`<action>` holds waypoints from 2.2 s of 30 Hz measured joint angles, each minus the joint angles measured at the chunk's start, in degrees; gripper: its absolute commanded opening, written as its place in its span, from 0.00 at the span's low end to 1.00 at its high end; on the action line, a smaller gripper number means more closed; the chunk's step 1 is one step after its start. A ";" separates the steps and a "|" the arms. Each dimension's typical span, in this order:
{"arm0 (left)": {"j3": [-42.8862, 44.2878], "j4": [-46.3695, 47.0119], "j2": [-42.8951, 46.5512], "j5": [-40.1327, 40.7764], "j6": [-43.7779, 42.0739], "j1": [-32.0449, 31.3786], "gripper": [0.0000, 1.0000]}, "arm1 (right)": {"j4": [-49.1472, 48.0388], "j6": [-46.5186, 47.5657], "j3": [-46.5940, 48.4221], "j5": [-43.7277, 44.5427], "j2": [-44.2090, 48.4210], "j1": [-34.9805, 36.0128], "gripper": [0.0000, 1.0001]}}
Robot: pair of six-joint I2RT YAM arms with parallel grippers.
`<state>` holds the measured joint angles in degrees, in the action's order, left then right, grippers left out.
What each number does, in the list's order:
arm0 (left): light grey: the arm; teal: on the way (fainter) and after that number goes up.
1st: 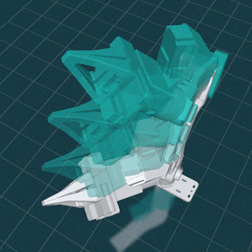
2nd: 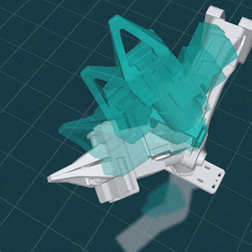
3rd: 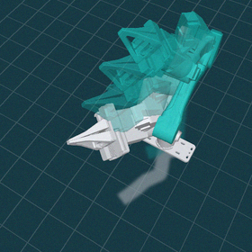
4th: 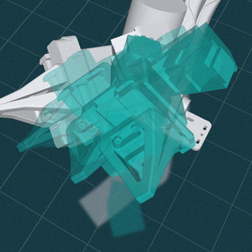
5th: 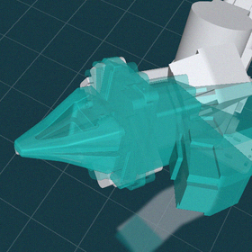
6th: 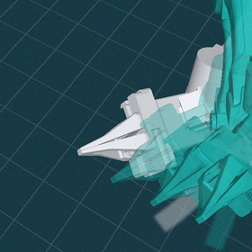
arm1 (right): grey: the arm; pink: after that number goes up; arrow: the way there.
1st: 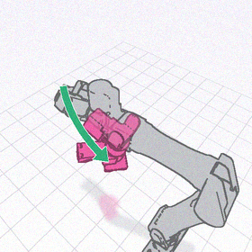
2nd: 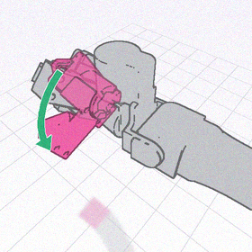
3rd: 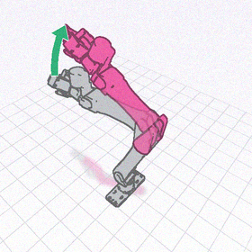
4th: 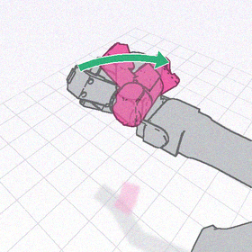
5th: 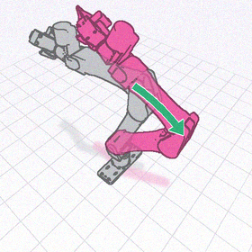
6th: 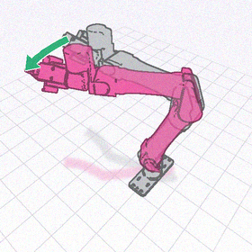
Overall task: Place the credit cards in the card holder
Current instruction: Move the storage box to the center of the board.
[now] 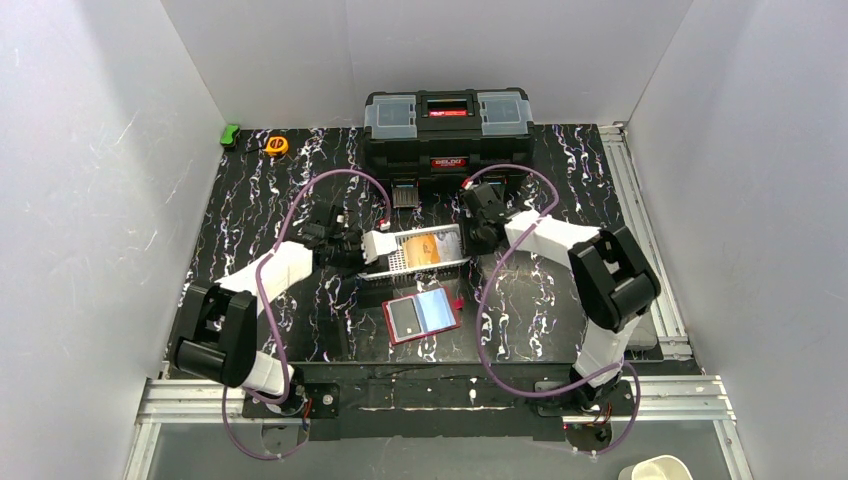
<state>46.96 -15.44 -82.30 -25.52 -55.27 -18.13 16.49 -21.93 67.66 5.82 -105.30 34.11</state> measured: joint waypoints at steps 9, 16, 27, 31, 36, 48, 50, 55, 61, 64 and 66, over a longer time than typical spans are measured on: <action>-2.19 -3.15 1.36 -2.71 -3.34 -0.02 0.24 | -0.13 -4.26 -11.32 0.04 9.05 4.52 0.37; -3.50 -8.13 7.76 -4.52 -3.63 -0.04 0.24 | 0.76 -6.36 -15.04 0.55 12.72 6.03 0.59; -2.05 -12.09 11.78 -5.84 -1.25 -0.11 0.23 | 7.82 -3.61 -4.13 5.88 13.88 5.92 0.98; -0.09 -12.02 11.82 -5.86 -0.57 -0.11 0.24 | 6.91 -5.31 -2.73 0.90 18.88 2.62 0.98; 0.81 -11.08 12.41 -6.34 -0.04 -0.11 0.23 | 4.20 -8.76 -3.63 -6.86 22.53 -5.20 0.98; 0.81 -4.15 10.19 -7.76 4.68 2.25 0.21 | 12.63 -4.68 15.93 6.43 4.31 17.51 0.86; 0.79 -4.35 9.92 -8.02 5.29 4.11 0.21 | 14.05 -4.37 18.67 9.49 0.55 20.35 0.86; 0.81 -4.94 9.97 -8.41 6.32 8.22 0.21 | 18.84 -3.98 25.11 15.65 -7.87 24.48 0.84; 1.60 -9.16 9.84 -7.74 6.69 12.20 0.20 | 21.97 -4.00 31.82 21.16 -13.99 24.85 0.80; 2.23 -11.45 9.84 -7.69 6.40 13.38 0.20 | 22.56 -4.00 33.81 22.36 -15.43 24.90 0.76; 2.25 -12.41 9.84 -7.63 6.36 13.75 0.20 | 23.06 -4.11 34.93 22.60 -16.39 24.90 0.74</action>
<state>49.21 -27.86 -72.47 -33.15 -48.90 -4.38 39.55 -26.04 102.59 28.42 -121.69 59.00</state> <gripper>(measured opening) 0.206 0.774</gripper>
